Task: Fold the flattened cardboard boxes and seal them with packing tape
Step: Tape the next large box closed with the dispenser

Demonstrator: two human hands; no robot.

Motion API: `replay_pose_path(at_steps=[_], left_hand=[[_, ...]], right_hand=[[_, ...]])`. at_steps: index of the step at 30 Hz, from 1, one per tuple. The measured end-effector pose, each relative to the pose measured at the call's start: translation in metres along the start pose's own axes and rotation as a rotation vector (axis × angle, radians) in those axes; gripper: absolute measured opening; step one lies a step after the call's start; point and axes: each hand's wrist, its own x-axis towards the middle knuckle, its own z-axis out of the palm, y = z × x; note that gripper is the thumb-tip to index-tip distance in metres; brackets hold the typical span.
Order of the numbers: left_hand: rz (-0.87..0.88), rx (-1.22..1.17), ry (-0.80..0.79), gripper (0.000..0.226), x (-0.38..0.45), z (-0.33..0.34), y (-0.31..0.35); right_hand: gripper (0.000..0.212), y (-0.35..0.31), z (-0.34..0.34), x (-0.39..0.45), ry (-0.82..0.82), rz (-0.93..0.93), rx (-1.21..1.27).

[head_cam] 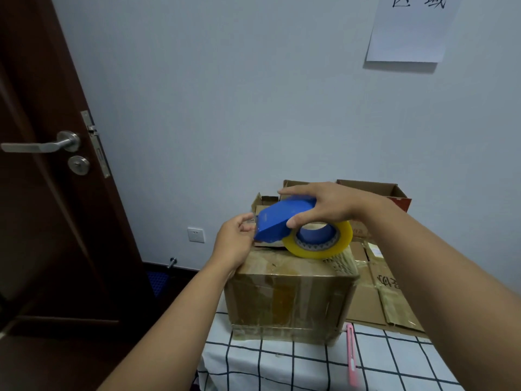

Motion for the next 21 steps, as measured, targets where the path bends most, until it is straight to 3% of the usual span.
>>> replay_pose_path(at_steps=[6, 13, 21], left_hand=[[0.045, 0.036, -0.063, 0.047, 0.002, -0.001, 0.001], [-0.022, -0.056, -0.132, 0.04, 0.003, 0.0, -0.002], [-0.106, -0.064, -0.016, 0.029, 0.011, -0.001, -0.007]], right_hand=[[0.058, 0.006, -0.006, -0.007, -0.036, -0.006, 0.053], [0.043, -0.018, -0.011, 0.011, -0.127, 0.12, -0.221], [0.066, -0.019, 0.002, 0.019, -0.131, -0.012, -0.271]])
